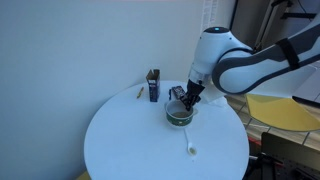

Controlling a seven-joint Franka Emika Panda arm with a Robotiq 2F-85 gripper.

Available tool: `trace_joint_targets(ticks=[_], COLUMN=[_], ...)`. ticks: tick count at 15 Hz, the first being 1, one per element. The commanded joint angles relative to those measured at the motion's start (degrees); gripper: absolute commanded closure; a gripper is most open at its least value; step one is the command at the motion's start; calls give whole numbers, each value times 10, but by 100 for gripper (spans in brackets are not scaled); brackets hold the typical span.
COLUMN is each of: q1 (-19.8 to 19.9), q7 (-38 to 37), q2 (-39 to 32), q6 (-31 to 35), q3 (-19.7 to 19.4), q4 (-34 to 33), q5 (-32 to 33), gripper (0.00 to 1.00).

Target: Move the cup to the right of the table

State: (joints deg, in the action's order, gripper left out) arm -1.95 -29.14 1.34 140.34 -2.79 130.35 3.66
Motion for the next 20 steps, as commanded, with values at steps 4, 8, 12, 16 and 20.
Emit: trace_joint_targets(ticks=[4, 8, 12, 16, 20], q1=[10, 10, 9, 8, 8], q7=[-13, -18, -18, -20, -31], q2=[3, -11, -21, -26, -33], q6=[34, 27, 25, 31, 50], q3=[13, 12, 11, 10, 9], q4=[3, -8, -14, -17, -22], q5=[-12, -10, -9, -9, -14], gripper=[97, 97, 97, 97, 97])
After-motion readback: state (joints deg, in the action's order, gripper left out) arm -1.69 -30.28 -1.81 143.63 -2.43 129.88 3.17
